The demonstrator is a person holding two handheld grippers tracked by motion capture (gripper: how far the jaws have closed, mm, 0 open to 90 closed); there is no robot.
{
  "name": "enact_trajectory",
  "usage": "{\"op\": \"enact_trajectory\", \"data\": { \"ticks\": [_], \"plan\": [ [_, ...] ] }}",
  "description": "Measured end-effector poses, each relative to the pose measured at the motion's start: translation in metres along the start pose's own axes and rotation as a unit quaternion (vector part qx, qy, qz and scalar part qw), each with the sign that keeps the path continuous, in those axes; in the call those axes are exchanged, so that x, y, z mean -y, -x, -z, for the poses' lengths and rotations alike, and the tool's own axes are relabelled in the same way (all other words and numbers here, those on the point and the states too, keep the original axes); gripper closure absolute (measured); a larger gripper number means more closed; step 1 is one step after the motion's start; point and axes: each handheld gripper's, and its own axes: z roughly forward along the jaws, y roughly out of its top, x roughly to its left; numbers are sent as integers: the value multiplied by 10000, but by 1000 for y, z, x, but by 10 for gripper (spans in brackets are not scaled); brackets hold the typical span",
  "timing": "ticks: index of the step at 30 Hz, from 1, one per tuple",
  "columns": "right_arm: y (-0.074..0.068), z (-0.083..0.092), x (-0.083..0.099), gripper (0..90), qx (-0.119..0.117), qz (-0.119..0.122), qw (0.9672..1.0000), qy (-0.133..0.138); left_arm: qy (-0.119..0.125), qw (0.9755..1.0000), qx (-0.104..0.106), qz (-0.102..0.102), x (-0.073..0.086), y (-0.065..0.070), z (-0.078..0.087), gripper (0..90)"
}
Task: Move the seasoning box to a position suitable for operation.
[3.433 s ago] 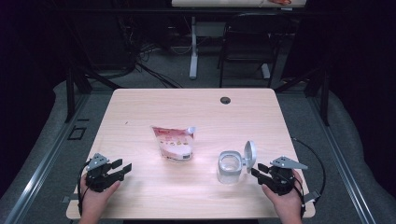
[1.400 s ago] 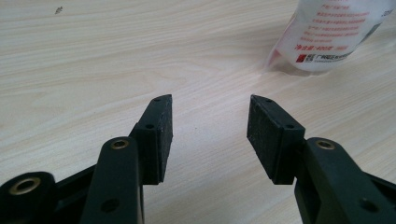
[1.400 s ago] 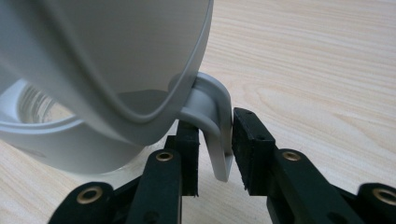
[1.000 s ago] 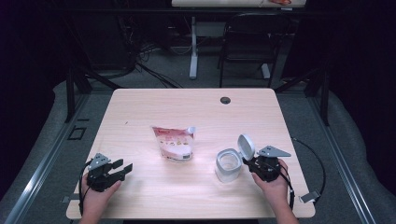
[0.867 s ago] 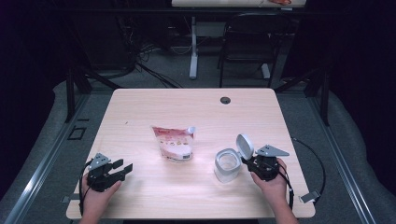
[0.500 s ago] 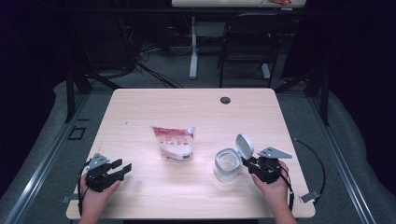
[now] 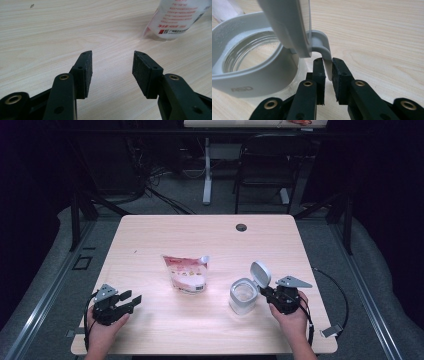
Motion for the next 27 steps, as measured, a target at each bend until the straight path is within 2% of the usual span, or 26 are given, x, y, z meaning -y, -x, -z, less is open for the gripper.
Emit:
{"op": "enact_trajectory", "data": {
  "ticks": [8, 11, 21, 27],
  "plan": [
    [5, -4, -3, 850, -88, -158, 9998, -5, -23, 10000, -7, -8, 0, 0, 0, 509],
    [6, -6, -5, 831, -141, -256, 9996, 25, -40, 10000, -17, -11, 0, 1, 0, 509],
    [0, -18, -14, 841, -122, -115, 9998, 71, 6, 10000, -9, 3, 1, 1, -1, 509],
    [3, -15, -15, 823, -124, -121, 9998, 113, -18, 10000, -9, -4, 1, 0, -1, 513]
  ]
}}
